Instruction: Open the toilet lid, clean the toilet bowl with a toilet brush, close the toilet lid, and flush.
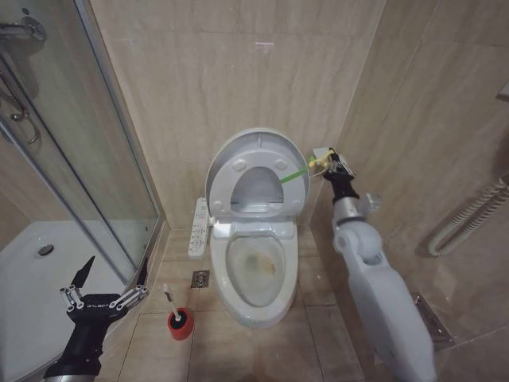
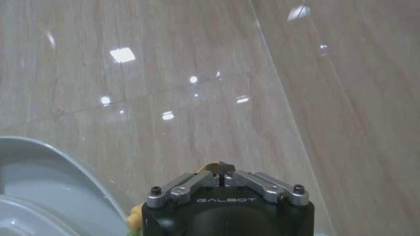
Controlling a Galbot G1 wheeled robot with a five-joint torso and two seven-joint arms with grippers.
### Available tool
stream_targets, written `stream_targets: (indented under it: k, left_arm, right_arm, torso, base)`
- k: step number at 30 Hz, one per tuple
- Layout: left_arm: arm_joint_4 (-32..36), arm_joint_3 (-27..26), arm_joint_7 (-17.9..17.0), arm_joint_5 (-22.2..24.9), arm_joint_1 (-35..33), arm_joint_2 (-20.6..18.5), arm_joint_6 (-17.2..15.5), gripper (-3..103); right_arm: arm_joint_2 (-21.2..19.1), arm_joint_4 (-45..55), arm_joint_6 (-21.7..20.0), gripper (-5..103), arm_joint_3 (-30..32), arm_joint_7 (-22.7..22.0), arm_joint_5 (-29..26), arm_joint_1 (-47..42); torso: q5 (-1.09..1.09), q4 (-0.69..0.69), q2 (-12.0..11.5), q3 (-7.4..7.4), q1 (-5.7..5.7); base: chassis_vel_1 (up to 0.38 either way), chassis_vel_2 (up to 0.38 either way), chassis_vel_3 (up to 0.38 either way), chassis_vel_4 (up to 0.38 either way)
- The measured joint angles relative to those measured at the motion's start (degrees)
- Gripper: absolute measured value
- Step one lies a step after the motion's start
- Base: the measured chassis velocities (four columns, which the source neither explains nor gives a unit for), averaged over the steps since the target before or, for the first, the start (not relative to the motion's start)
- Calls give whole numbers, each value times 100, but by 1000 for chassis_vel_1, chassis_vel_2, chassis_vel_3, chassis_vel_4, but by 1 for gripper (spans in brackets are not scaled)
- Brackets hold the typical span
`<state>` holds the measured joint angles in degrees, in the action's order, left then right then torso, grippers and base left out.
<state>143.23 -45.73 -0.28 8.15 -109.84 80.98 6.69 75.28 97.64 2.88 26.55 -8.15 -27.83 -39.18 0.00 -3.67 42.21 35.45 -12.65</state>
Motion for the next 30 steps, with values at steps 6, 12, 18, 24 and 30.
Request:
stream_targets:
  k: [6,12,18,24,30]
  left_arm:
    - [0,0,0,0,0,0,0,100]
    - [0,0,0,0,0,0,0,100]
    - [0,0,0,0,0,0,0,100]
    - [0,0,0,0,0,0,0,100]
    - [0,0,0,0,0,0,0,100]
  right_arm:
    - [215,-842,284,0,-79,206,204,601]
    - [484,-1792,615,0,-176,404,464,1242]
    - [717,-2660,910,0,-202,582,799,1908]
    - [799,-3272,1036,0,-146,683,1003,2387]
    - [848,-4093,1193,0,-182,833,1230,2864]
  torso:
    - [-1,-1,0,0,1]
    - [-1,-1,0,0,1]
    - [-1,1,0,0,1]
    - [-1,1,0,0,0]
    - [-1,0,0,-1,1]
  base:
    - [0,0,0,0]
    - [0,0,0,0]
    - [0,0,0,0]
    - [0,0,0,0]
    - [0,0,0,0]
